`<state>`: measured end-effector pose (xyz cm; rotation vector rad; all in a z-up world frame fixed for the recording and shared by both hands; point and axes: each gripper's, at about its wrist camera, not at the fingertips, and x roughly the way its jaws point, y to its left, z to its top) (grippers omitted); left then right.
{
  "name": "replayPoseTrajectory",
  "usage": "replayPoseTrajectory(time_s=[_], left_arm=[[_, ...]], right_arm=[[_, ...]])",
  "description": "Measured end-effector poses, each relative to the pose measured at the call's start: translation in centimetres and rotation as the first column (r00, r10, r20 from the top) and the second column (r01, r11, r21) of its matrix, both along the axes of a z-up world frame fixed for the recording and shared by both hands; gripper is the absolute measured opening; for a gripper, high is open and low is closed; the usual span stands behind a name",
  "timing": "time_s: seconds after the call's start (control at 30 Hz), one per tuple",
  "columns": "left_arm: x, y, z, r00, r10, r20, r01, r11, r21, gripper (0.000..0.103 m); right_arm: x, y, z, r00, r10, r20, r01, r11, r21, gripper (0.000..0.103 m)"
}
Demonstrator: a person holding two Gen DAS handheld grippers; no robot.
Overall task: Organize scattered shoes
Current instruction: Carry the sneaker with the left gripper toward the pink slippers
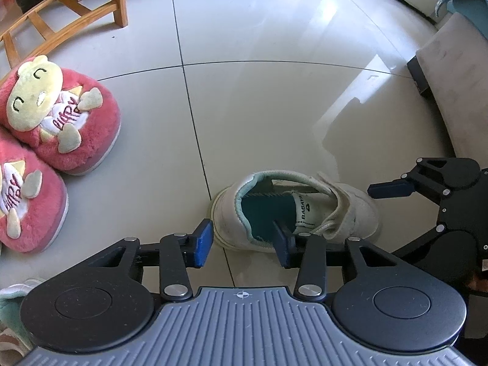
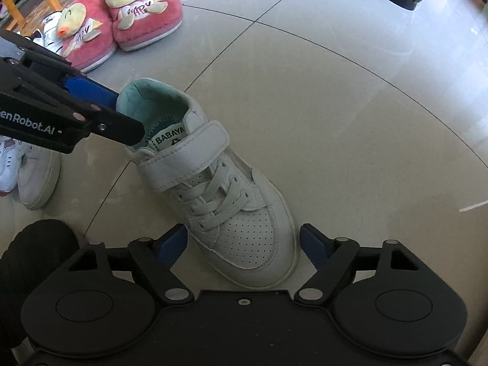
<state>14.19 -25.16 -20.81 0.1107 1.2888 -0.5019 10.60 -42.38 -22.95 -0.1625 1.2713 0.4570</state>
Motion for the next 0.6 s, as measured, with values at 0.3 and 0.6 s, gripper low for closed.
replayPoseTrajectory(time_s=[0.3,0.6], left_arm=[[0.51,0.1,-0.29,1.0,0.005,0.004,-0.005,1.0,0.006,0.033],[0.93,-0.08,-0.28,0.999,-0.003,0.037,0.002,1.0,0.024,0.031]], right_arm=[[-0.38,0.14,0.29,1.0,0.006,-0.009,-0.006,1.0,-0.013,0.078],[-0.83,-0.02,0.64,0.999,0.015,-0.039,-0.016,1.0,-0.012,0.071]])
